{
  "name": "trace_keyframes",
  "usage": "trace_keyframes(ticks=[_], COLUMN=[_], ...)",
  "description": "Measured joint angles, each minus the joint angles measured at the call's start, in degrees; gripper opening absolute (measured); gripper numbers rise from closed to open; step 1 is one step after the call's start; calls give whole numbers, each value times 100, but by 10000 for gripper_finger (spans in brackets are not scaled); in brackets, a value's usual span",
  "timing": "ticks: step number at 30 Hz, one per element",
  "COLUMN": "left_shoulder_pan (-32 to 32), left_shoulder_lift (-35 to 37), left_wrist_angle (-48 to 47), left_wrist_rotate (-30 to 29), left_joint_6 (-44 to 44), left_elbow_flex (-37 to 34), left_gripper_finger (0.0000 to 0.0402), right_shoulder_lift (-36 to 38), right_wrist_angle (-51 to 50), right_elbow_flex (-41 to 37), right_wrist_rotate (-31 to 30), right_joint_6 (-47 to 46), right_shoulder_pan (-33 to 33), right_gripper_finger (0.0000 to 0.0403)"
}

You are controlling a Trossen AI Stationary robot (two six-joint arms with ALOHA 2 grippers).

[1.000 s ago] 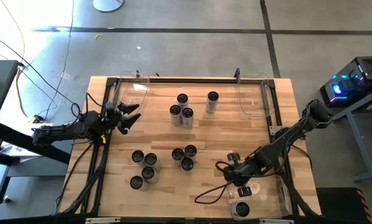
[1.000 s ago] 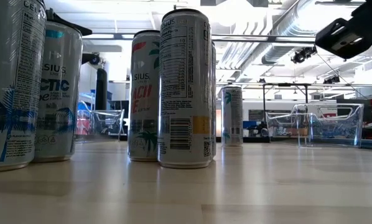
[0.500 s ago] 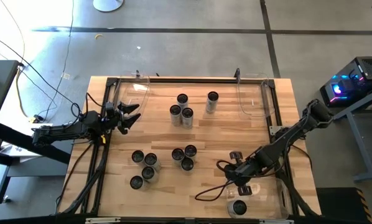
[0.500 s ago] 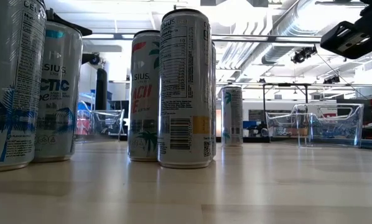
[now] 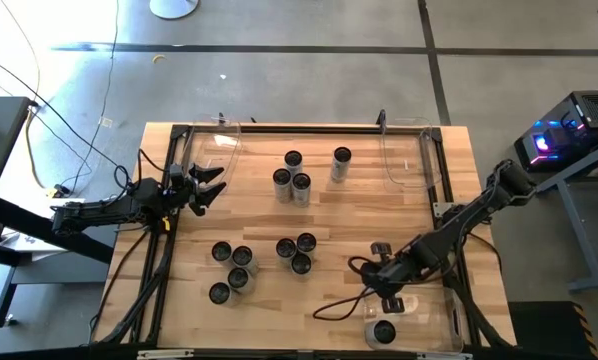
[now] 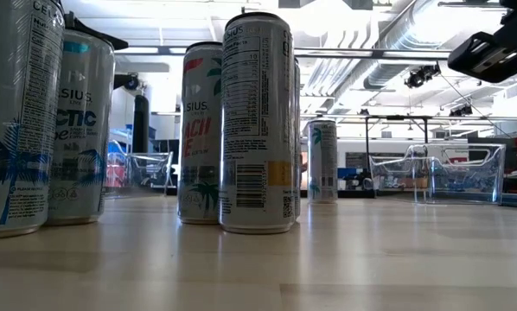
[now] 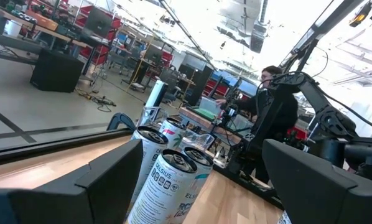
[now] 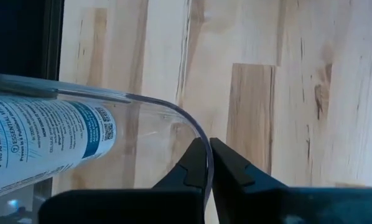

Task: Sort soda cans
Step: Adjust the bottom right transparent bin

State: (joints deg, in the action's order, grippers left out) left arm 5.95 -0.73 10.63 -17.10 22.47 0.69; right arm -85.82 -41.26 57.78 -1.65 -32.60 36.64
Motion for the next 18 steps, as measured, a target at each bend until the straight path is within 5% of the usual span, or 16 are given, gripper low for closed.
trace_keyframes(ticks=[18], left_shoulder_pan=[1], left_shoulder_lift=[0], left_wrist_angle=[0], left_wrist_rotate=[-2], left_joint_6=[134], left_elbow_flex=[0], left_gripper_finger=[323], right_shoulder_lift=[-6], right_wrist_angle=[-120], right_elbow_flex=[-11], right_wrist_rotate=[-9], right_joint_6=[287], right_shoulder_pan=[94], right_gripper_finger=[3])
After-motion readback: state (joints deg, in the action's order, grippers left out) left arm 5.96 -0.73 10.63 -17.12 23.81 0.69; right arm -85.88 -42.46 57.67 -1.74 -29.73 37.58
